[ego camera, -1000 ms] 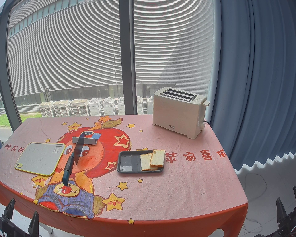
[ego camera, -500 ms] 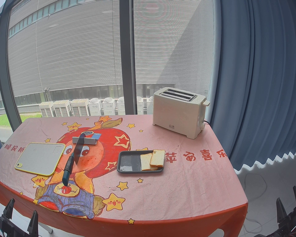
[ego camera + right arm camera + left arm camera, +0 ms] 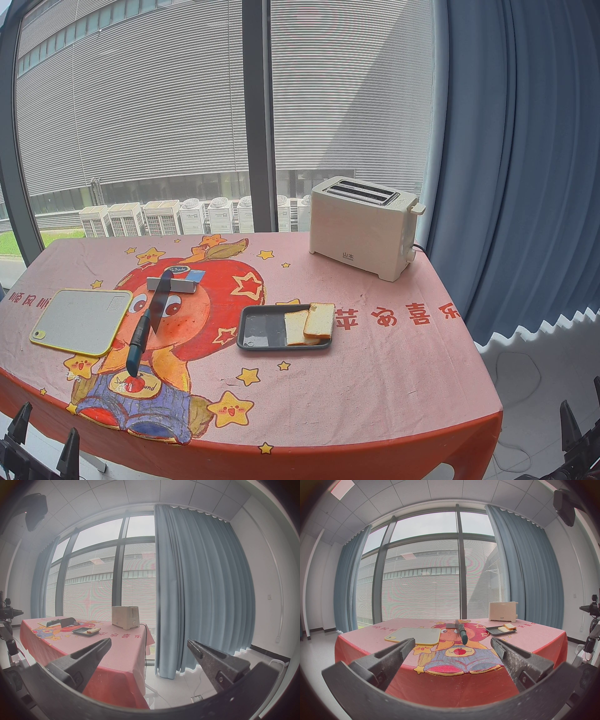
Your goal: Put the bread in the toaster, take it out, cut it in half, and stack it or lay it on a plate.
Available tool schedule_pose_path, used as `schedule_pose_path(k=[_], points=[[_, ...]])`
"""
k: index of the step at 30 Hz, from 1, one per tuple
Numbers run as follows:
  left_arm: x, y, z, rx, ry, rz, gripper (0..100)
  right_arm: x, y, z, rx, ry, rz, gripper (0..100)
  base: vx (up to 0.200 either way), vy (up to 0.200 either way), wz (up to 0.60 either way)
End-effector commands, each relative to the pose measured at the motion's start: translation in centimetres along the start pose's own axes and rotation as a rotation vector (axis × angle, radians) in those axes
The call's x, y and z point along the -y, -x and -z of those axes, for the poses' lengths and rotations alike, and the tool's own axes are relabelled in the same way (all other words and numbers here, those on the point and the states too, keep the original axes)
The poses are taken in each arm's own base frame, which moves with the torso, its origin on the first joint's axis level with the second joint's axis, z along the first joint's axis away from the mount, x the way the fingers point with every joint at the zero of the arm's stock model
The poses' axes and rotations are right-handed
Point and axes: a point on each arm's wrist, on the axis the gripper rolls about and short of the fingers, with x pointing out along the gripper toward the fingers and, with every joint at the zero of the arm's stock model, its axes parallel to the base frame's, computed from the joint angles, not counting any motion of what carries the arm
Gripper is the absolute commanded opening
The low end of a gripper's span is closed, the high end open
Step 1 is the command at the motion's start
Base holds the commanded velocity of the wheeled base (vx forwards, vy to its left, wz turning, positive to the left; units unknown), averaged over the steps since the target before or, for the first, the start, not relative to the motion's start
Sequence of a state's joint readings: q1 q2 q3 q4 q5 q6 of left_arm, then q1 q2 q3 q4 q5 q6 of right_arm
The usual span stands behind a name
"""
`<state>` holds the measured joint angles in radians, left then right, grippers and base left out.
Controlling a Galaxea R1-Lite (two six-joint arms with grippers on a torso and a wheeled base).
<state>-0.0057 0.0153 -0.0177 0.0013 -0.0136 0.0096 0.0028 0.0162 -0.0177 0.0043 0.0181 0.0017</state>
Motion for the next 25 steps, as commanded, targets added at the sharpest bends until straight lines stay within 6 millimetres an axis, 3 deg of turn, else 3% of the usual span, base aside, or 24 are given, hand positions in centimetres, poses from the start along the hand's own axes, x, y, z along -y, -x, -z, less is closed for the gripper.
schedule_pose_path(k=[1, 25], points=[[-0.01, -0.01, 0.54, -0.004, 0.003, -0.009, 100, 0.0, -0.03, 0.43, -0.005, 0.0, -0.001, 100, 0.0, 0.0, 0.0], [-0.01, -0.01, 0.54, -0.004, 0.005, -0.009, 100, 0.0, -0.03, 0.42, -0.003, 0.003, -0.001, 100, 0.0, 0.0, 0.0]])
